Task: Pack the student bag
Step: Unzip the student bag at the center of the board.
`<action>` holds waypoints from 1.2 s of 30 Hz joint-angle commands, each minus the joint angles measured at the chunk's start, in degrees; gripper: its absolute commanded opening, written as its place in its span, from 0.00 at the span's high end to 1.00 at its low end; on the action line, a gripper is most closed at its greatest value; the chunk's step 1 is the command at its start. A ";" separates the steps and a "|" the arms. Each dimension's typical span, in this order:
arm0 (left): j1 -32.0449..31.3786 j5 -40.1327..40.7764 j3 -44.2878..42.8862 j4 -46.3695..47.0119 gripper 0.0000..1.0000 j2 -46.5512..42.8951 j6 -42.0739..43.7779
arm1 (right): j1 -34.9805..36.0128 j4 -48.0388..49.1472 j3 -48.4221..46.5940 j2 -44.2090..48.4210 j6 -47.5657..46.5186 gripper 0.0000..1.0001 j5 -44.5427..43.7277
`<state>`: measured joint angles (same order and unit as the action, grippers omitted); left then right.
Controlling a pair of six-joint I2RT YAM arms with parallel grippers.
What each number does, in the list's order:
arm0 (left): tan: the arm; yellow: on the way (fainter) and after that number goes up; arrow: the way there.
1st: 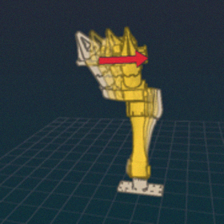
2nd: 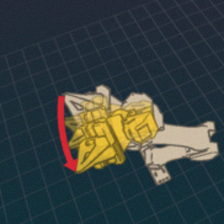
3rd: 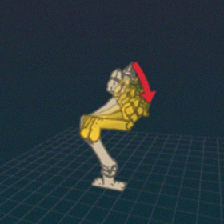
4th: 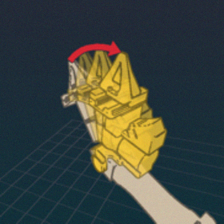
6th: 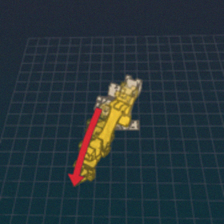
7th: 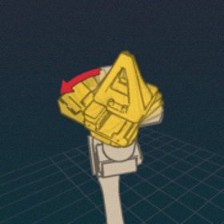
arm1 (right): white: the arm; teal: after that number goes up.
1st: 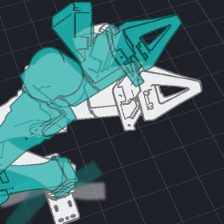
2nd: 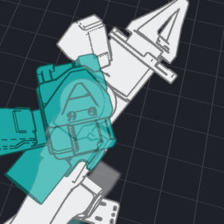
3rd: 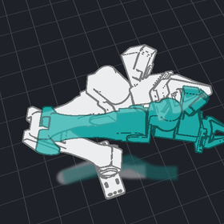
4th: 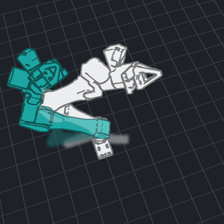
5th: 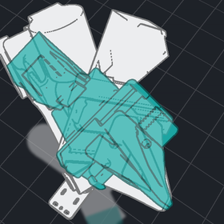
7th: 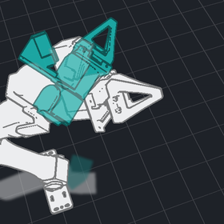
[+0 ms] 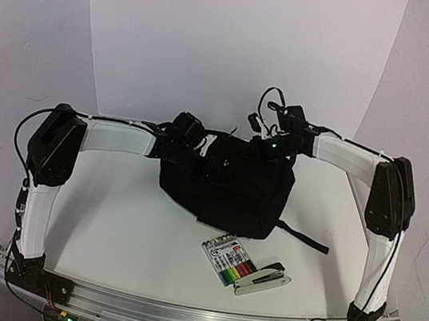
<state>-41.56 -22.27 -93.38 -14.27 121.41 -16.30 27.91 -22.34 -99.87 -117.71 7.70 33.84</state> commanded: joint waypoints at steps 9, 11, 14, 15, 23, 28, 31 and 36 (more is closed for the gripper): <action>-0.10 -0.06 7.98 -7.73 1.00 -8.03 2.40 | -5.84 2.59 -17.33 -11.97 -8.90 1.00 -20.41; -0.10 -0.22 8.24 -8.03 1.00 -8.11 2.33 | -6.29 2.71 -20.14 -13.73 -9.91 1.00 -21.72; -0.10 -0.55 8.55 -8.04 1.00 -8.08 2.18 | -6.58 2.88 -24.14 -16.34 -11.40 1.00 -24.29; -0.10 -0.60 8.56 -8.02 1.00 -7.97 2.14 | -6.68 2.92 -25.97 -17.55 -11.71 1.00 -25.21; -0.18 -2.38 5.58 -6.92 1.00 -5.96 0.12 | -7.12 4.00 -37.21 -24.76 -12.86 1.00 -28.60; -0.53 -4.03 1.63 -4.66 1.00 -3.23 -2.50 | -7.03 4.50 -38.25 -25.66 -12.32 1.00 -25.86; -0.51 -4.54 -0.55 -3.45 0.98 -1.61 -4.95 | -7.11 4.41 -35.22 -22.94 -13.19 0.92 -25.27; 0.82 -3.23 -4.48 -5.99 0.88 0.48 -10.03 | -8.17 4.04 -26.05 -14.60 -14.28 0.47 -23.96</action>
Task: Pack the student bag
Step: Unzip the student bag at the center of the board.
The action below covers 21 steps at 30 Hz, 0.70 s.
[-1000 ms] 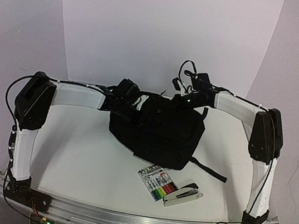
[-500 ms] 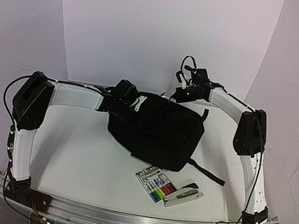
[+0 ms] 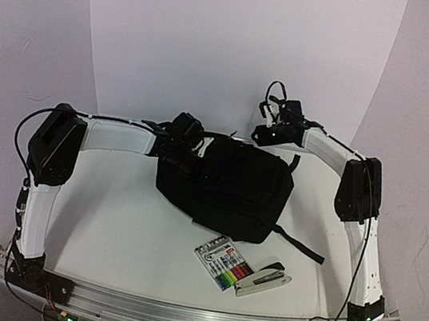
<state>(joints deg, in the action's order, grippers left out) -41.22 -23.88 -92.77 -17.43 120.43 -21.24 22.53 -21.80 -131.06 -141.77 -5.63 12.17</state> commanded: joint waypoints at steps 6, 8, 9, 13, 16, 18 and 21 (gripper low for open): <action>2.83 1.54 -7.00 -8.19 0.62 1.99 -10.76 | -3.84 -0.99 16.71 20.63 -2.24 0.13 3.64; 3.10 1.91 -7.34 -9.17 0.58 2.27 -11.68 | -3.82 -3.24 20.03 23.93 -2.17 0.11 7.61; 3.22 2.14 -7.60 -9.95 0.57 2.44 -12.43 | -3.81 -4.41 21.42 25.13 -1.65 0.10 9.42; 4.05 3.29 -8.33 -11.70 0.55 2.98 -15.56 | -3.85 -8.81 27.30 29.40 0.33 0.08 13.22; 3.88 0.56 -7.27 -10.85 0.51 1.08 -13.07 | -3.84 -13.30 32.25 32.90 -1.39 0.06 14.68; 3.24 -1.14 -3.03 -8.68 0.46 -3.17 -10.59 | -3.85 -16.96 36.14 36.27 -3.41 0.05 16.98; 2.07 -2.33 5.45 -6.33 0.39 -10.85 -6.72 | -3.83 -21.35 43.00 42.90 -7.22 0.05 22.91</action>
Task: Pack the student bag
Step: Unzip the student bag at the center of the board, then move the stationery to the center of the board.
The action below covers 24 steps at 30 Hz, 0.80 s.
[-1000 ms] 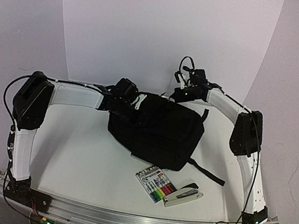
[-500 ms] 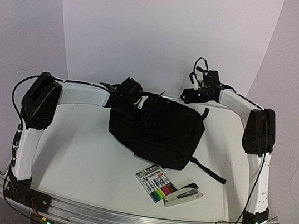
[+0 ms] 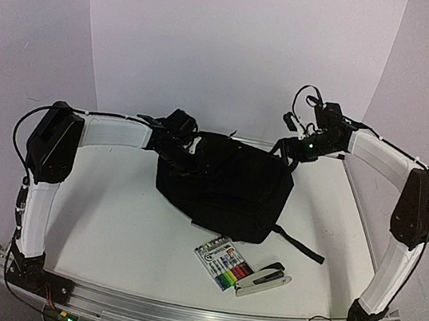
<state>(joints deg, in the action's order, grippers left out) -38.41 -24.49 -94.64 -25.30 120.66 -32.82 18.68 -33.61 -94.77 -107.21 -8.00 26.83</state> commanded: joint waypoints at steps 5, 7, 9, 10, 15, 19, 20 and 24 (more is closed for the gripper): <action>-1.84 -3.71 20.60 2.32 0.36 -20.79 4.71 | 0.90 -13.71 17.94 18.43 -13.45 0.03 11.29; -2.96 -3.62 25.24 4.04 0.35 -23.76 2.14 | 2.60 -15.36 20.60 20.03 -15.12 0.04 11.62; -4.51 -3.77 30.00 7.25 0.35 -26.31 -2.19 | 4.91 -15.69 23.19 20.86 -15.20 0.05 12.17; -5.40 -3.86 32.08 8.95 0.35 -26.96 -4.85 | 6.28 -15.55 24.47 20.96 -15.00 0.05 12.26; -12.78 -1.64 35.17 11.62 0.35 -25.29 -11.20 | 13.74 -9.24 30.96 19.07 -12.09 0.08 9.89; -16.04 -2.38 36.07 14.44 0.35 -21.72 -15.28 | 17.55 -4.92 31.39 14.43 -10.23 0.11 6.82; -17.01 -2.58 35.77 14.89 0.35 -20.84 -15.67 | 18.29 -4.49 31.34 13.44 -10.07 0.11 6.14; -19.97 -2.15 32.86 13.77 0.36 -17.11 -14.52 | 19.45 -3.52 32.08 11.24 -11.21 0.11 5.31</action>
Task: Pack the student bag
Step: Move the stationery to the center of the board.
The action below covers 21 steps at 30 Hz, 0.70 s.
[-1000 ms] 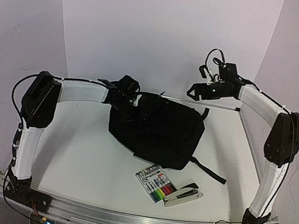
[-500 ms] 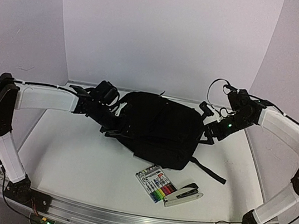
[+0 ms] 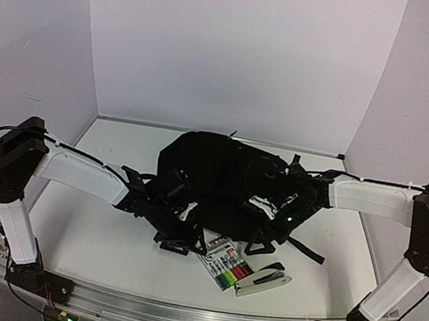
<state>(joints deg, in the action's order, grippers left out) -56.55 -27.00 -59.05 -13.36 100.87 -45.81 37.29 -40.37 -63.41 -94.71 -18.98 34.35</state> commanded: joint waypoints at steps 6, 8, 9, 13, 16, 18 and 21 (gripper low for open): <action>-2.07 3.19 1.60 7.48 0.36 0.47 -3.79 | 0.77 -5.60 2.49 2.92 -20.55 0.04 -4.58; -2.05 3.16 2.24 8.42 0.35 0.67 -4.18 | 0.80 -6.35 4.05 5.01 -25.60 0.02 -6.21; -2.07 2.98 2.06 8.60 0.35 1.09 -4.20 | 0.86 -6.35 4.40 5.37 -27.12 0.02 -6.61; -2.07 2.93 2.82 12.49 0.35 2.17 -5.74 | 1.52 -6.03 0.49 1.29 -25.02 0.02 -5.75; -2.07 3.08 5.63 19.38 0.35 1.95 -10.02 | 2.71 -4.18 -1.30 -2.66 -22.33 0.02 -5.20; -2.11 3.42 8.27 23.97 0.35 1.45 -12.64 | 3.68 -1.08 -0.50 -4.13 -20.90 0.03 -5.84; -2.69 4.99 12.91 30.18 0.35 0.82 -16.95 | 5.23 3.31 0.60 -6.28 -18.24 0.06 -7.05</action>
<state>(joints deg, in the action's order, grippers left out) -58.72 -24.28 -50.94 5.76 103.68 -55.87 40.54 -42.19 -62.99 -98.33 -40.18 28.92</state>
